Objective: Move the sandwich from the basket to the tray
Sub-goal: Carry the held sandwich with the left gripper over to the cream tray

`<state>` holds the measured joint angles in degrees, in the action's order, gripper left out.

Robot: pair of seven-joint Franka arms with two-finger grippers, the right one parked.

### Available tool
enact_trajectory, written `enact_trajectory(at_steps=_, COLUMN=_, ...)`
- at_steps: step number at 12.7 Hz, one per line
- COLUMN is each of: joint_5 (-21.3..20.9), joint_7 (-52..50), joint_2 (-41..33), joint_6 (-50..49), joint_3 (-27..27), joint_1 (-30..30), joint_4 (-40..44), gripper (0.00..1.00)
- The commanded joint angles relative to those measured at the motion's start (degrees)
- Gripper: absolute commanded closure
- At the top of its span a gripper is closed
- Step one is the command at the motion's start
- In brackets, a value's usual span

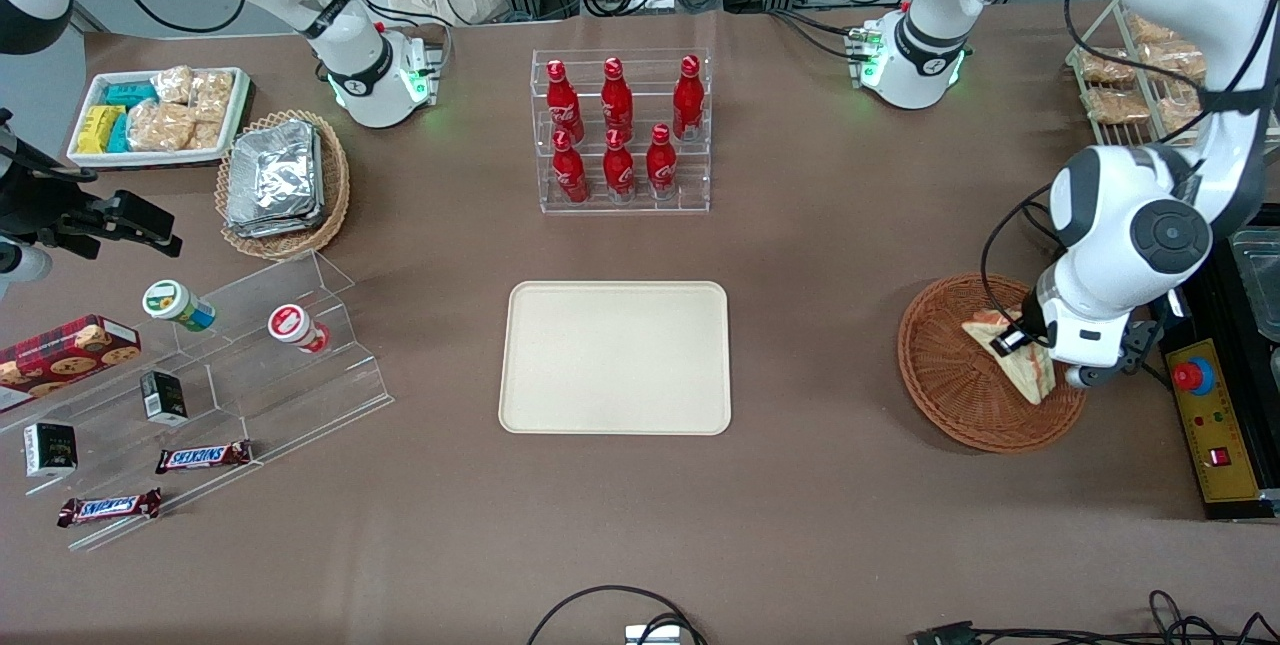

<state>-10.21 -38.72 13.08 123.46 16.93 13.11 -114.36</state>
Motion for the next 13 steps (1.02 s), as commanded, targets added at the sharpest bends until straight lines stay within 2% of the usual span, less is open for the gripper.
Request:
enact_trajectory(at_steps=1, joint_5=-0.4, joint_7=1.2, joint_2=1.9, joint_6=-11.8, joint_3=6.2, joint_1=-1.9, joint_4=11.2, gripper=1.0)
enact_trajectory(at_steps=4, joint_5=-0.2, joint_7=0.4, joint_2=6.1, joint_6=-13.8, joint_3=15.4, joint_1=-3.8, joint_4=18.0, gripper=1.0)
enact_trajectory(at_steps=8, joint_5=-1.4, joint_7=0.3, joint_2=19.3, joint_6=-13.2, joint_3=16.1, joint_1=-15.7, joint_4=29.4, gripper=1.0)
enact_trajectory(at_steps=9, joint_5=-3.6, joint_7=0.3, joint_2=21.9, joint_6=-12.9, joint_3=15.9, joint_1=-17.6, joint_4=31.1, gripper=1.0)
enact_trajectory(at_steps=11, joint_5=-12.7, joint_7=-1.6, joint_2=25.3, joint_6=-12.8, joint_3=15.9, joint_1=-20.4, joint_4=32.0, gripper=1.0)
enact_trajectory(at_steps=13, joint_5=-14.2, joint_7=-6.6, joint_2=29.3, joint_6=-7.8, joint_3=15.9, joint_1=-22.1, joint_4=32.0, gripper=1.0)
